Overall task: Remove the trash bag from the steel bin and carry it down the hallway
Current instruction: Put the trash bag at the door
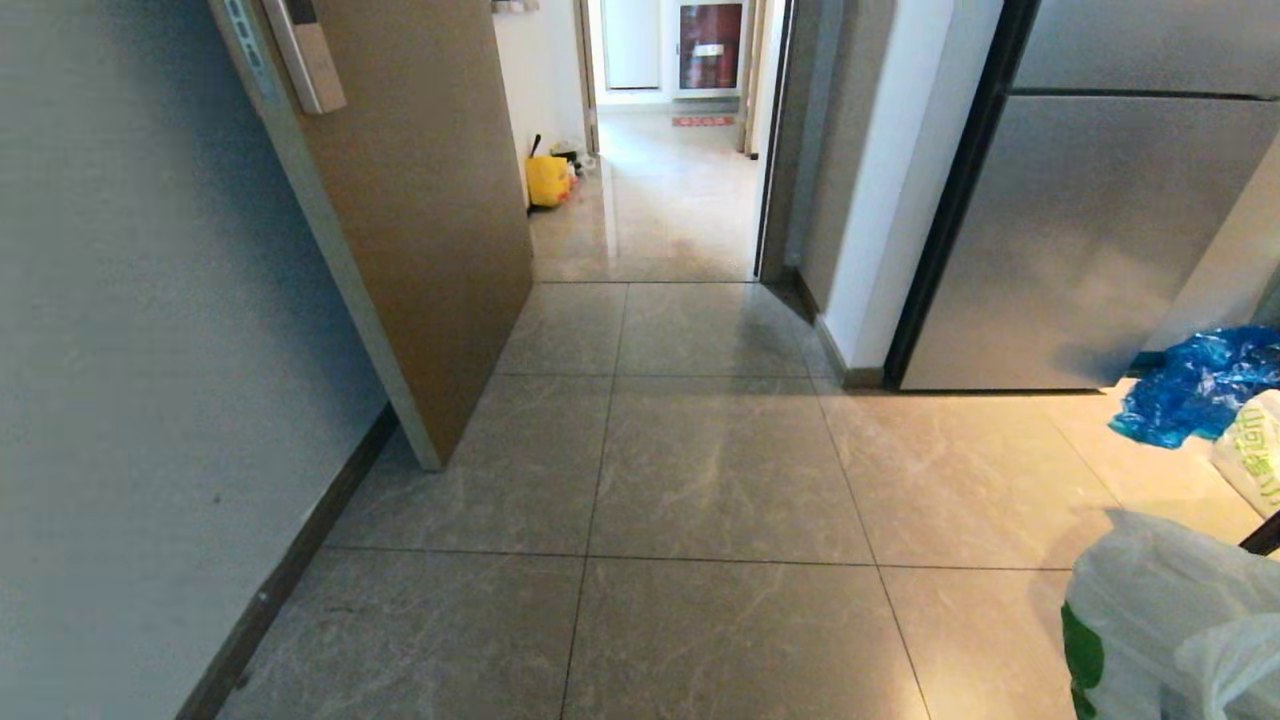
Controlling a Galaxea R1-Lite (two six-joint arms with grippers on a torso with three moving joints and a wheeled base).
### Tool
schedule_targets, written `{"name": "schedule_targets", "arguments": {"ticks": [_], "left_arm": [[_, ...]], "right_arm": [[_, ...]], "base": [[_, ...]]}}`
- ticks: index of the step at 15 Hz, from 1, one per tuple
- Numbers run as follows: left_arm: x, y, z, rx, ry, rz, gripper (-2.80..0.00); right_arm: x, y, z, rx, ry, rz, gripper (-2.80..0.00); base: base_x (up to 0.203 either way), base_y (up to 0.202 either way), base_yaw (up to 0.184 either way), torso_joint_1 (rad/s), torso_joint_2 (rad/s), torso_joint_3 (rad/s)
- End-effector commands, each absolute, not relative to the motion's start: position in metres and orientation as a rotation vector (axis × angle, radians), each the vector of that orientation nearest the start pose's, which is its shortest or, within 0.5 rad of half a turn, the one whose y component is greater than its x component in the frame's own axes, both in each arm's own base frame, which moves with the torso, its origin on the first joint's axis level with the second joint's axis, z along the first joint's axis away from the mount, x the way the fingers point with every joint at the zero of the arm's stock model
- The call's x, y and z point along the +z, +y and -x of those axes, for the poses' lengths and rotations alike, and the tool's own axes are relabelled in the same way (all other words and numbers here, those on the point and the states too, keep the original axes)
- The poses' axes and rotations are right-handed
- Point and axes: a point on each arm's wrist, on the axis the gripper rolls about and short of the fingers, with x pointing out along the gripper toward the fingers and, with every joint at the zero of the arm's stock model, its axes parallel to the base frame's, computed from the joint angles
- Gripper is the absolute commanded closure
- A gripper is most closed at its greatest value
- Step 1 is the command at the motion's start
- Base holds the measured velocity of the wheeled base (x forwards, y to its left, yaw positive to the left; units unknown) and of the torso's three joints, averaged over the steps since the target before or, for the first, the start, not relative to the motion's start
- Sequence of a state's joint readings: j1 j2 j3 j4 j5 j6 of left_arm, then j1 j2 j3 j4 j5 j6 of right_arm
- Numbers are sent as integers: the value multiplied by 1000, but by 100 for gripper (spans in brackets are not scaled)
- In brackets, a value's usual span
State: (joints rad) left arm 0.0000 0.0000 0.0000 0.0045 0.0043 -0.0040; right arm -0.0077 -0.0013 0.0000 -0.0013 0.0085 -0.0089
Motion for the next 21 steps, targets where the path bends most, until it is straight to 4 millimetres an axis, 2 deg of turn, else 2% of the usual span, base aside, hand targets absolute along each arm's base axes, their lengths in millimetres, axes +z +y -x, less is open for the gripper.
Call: {"name": "schedule_targets", "arguments": {"ticks": [1,21], "left_arm": [[75,0,23,5,5,5,0],[75,0,23,5,5,5,0]], "right_arm": [[76,0,23,0,-2,9,0],[76,0,23,0,-2,9,0]], "base": [[191,0,4,0,4,2],[190,0,1,3,3,3]]}}
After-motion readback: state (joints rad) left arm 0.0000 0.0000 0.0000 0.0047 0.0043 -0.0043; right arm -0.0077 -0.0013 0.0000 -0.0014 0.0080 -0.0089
